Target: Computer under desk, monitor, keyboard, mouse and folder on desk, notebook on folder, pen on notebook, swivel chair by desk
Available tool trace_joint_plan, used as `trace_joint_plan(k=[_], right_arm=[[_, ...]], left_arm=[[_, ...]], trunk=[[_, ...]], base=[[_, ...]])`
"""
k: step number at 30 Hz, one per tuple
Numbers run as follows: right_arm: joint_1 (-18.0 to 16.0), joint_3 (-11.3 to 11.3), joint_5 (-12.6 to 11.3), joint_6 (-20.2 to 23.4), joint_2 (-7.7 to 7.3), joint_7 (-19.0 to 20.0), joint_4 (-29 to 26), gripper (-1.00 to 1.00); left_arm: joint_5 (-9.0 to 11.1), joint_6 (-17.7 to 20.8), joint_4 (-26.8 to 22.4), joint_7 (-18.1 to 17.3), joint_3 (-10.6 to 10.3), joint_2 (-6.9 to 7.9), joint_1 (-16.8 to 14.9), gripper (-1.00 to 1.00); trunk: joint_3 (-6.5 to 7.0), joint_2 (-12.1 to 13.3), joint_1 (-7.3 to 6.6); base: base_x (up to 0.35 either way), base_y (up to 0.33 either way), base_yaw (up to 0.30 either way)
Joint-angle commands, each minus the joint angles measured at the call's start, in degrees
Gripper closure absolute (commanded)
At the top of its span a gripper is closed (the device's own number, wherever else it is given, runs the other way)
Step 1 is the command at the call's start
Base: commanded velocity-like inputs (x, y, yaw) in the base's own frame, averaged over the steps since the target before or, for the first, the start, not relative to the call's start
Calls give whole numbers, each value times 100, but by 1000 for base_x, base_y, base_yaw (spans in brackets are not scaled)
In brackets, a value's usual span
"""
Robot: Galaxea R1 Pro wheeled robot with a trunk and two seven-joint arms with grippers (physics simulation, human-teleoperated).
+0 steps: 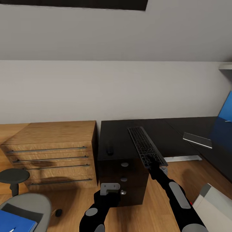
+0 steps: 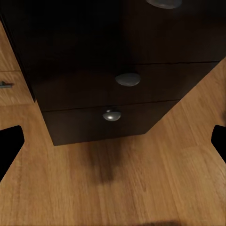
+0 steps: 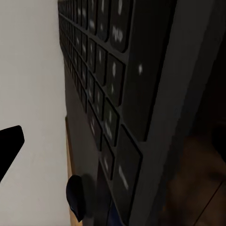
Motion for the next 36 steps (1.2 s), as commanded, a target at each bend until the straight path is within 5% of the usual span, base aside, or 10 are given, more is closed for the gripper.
trace_joint_plan(k=[1,36], right_arm=[[-3,-26,-23,39,7,10,0,-100],[-5,-26,-23,31,-1,18,1,-100]], left_arm=[[58,7,-6,58,-9,0,-6,-100],[60,7,0,58,-9,-7,-6,-100]], trunk=[[-6,-3,-1],[-6,-3,-1]], base=[[0,0,0],[-121,0,0]])
